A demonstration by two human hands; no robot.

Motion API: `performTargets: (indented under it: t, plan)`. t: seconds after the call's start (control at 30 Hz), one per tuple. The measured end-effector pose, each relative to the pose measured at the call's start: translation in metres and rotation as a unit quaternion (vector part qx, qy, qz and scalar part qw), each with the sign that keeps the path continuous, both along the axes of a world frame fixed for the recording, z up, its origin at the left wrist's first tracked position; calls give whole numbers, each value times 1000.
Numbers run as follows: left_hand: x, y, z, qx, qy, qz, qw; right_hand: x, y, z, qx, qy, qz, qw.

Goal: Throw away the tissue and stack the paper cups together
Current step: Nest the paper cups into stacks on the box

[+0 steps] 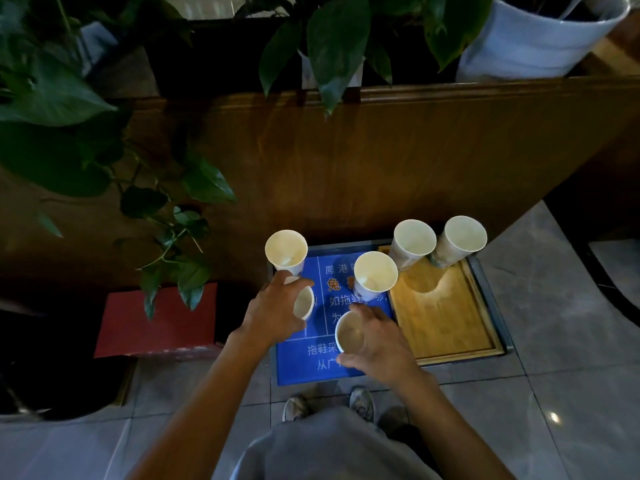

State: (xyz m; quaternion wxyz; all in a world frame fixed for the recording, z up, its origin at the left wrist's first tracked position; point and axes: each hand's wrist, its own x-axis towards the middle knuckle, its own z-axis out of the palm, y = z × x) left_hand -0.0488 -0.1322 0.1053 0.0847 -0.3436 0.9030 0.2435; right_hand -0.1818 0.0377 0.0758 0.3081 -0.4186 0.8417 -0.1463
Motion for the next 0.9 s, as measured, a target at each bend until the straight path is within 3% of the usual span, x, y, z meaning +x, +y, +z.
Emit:
performTargets:
  t: [0.9]
  plan:
    - [-1,13,-12,9,-97,10,995,-1,-4,-11,51,13,24,998]
